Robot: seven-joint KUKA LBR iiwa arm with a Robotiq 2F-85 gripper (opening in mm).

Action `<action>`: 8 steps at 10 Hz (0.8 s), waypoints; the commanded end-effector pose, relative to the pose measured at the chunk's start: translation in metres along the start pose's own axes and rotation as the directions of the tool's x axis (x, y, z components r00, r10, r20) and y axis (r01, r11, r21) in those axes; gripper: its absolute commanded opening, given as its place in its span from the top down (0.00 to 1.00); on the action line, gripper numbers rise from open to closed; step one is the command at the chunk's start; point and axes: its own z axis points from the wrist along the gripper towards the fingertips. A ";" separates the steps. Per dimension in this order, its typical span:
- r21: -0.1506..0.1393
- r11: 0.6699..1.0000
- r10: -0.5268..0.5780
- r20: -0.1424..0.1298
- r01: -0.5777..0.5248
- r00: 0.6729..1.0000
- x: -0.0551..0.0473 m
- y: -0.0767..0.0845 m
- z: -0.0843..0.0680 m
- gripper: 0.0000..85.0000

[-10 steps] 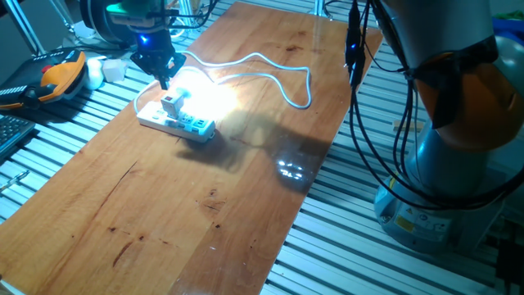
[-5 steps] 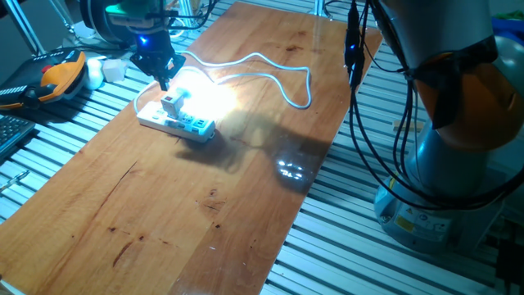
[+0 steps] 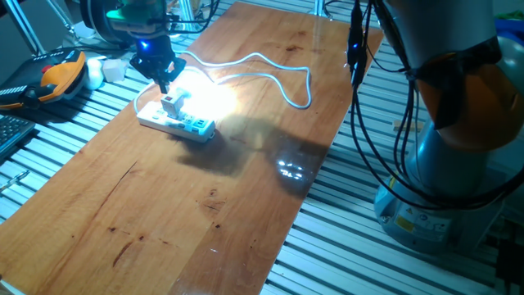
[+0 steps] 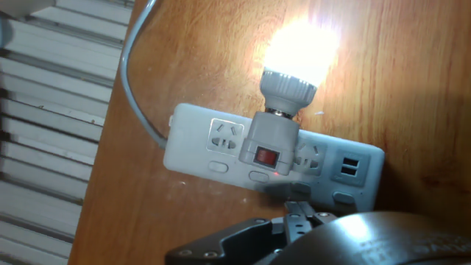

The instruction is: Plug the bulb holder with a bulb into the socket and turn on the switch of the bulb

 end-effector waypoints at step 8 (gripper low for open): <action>0.042 0.636 -0.762 -0.121 0.771 0.636 0.000 0.000 0.000 1.00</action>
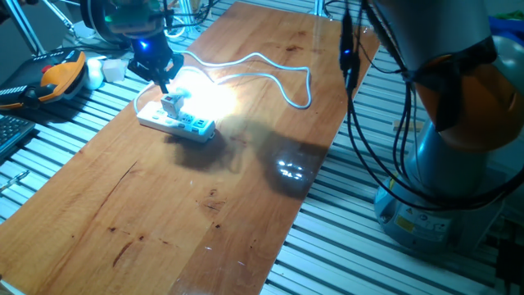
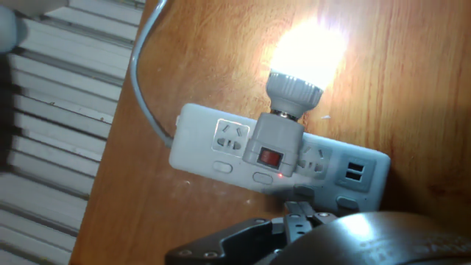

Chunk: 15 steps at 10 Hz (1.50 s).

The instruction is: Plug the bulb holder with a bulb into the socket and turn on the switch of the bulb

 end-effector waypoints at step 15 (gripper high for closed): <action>0.056 0.564 -0.825 0.002 0.824 0.564 0.011 -0.033 0.000 1.00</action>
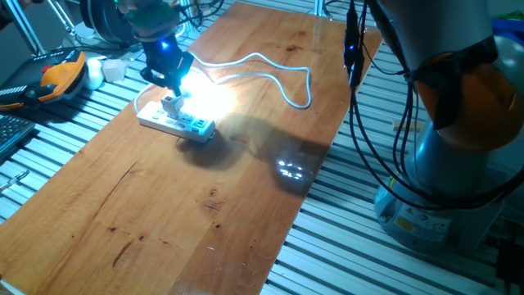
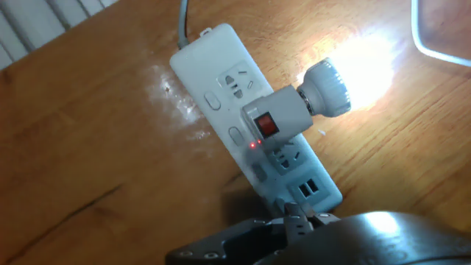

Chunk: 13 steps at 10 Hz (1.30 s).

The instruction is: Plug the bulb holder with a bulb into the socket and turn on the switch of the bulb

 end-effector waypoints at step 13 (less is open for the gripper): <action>0.039 0.856 -0.517 0.058 0.516 0.854 0.020 -0.008 -0.006 1.00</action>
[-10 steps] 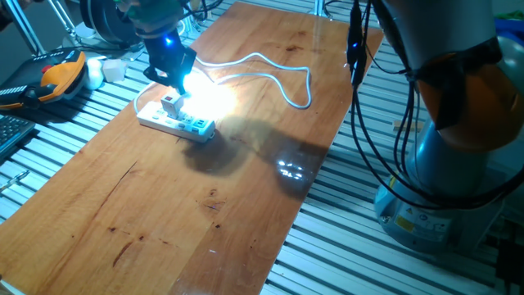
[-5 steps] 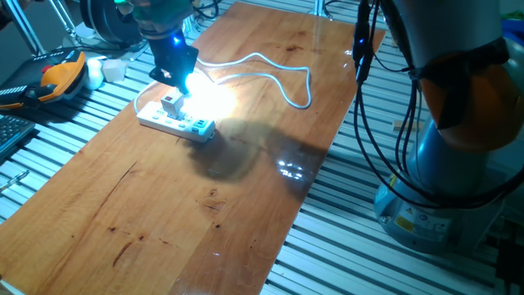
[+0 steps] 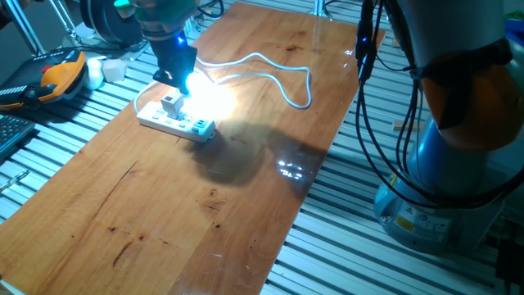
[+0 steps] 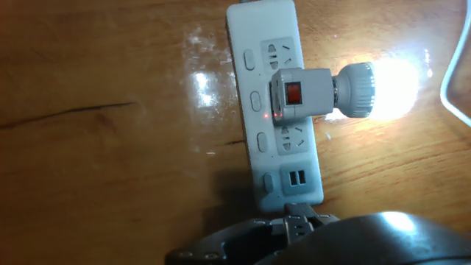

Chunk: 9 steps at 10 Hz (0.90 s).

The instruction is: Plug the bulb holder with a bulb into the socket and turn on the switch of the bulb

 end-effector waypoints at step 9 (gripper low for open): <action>-0.004 0.996 -0.092 0.018 0.092 0.996 -0.002 -0.001 0.005 1.00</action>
